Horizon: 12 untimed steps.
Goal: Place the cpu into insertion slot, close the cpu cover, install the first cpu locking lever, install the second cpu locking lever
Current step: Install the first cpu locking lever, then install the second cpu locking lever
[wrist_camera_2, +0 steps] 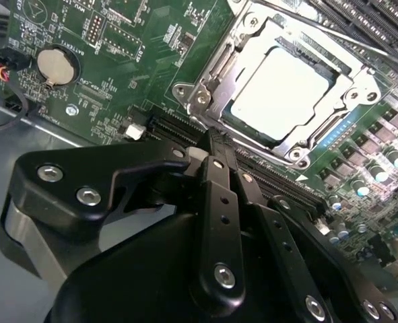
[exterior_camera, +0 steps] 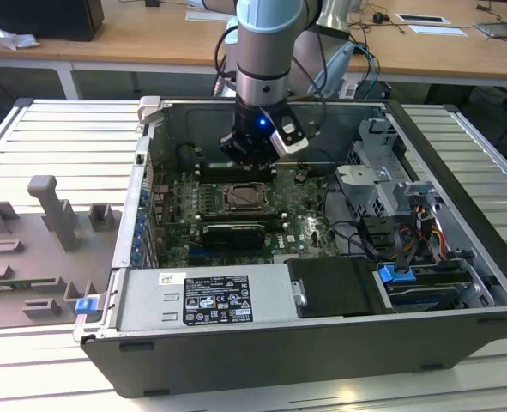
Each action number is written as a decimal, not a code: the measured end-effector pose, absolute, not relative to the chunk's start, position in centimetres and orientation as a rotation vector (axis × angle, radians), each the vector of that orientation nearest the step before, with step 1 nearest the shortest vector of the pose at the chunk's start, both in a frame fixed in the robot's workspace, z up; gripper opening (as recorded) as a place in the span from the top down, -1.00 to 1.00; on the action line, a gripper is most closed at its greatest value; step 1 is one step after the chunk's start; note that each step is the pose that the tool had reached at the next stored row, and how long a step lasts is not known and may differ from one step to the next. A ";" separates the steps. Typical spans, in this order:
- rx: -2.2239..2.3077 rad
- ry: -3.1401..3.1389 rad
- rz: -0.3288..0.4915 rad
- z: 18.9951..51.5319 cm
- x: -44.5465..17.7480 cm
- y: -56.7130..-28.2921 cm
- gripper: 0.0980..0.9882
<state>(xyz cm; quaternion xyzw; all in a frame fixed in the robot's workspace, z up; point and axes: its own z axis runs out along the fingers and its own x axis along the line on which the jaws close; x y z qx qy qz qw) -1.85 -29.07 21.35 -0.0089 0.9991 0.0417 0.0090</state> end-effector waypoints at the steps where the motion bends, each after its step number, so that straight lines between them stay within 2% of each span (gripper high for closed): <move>1: -0.028 3.121 0.130 21.3 -1.9 -29.1 0.98; 12: -0.028 3.121 0.130 21.4 -1.9 -29.7 0.98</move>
